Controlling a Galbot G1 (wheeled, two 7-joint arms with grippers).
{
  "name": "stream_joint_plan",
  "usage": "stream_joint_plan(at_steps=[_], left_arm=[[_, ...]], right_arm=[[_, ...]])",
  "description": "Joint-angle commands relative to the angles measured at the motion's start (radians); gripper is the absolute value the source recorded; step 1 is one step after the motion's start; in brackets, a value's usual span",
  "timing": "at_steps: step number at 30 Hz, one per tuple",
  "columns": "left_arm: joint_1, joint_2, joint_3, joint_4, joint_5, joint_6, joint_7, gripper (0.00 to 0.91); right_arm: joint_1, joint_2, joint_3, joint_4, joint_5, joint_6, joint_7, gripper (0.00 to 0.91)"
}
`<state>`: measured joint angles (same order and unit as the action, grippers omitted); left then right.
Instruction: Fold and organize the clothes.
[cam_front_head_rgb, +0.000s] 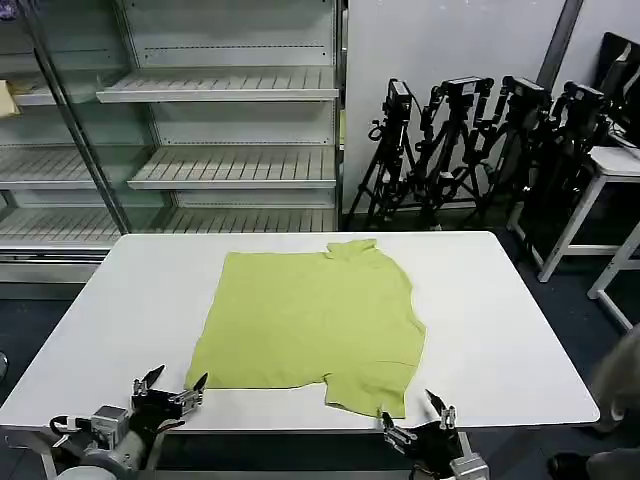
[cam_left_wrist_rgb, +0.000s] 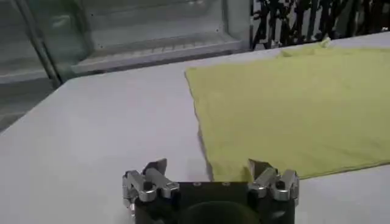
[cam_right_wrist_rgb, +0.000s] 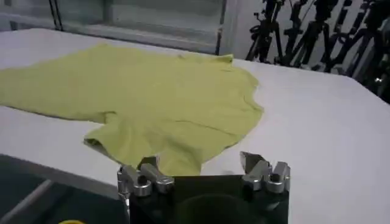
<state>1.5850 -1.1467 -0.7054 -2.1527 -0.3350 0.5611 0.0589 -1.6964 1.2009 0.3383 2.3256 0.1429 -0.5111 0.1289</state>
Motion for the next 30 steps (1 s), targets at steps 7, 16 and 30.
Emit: stream_joint_plan(at_steps=[7,16,30], left_arm=[[0.009,-0.001,-0.008,0.003,-0.013,0.017,0.002,0.01],[0.01,-0.003,-0.003,0.008,-0.012,0.017,0.025,0.01],[0.011,-0.013,0.007,0.003,-0.012,0.016,0.047,0.01]], right_arm=[[-0.008,0.002,-0.008,0.007,0.014,-0.046,0.005,0.171],[0.001,0.002,-0.006,0.0,0.065,-0.067,0.009,0.0],[0.008,0.002,-0.005,-0.004,0.088,-0.068,0.014,0.0]])
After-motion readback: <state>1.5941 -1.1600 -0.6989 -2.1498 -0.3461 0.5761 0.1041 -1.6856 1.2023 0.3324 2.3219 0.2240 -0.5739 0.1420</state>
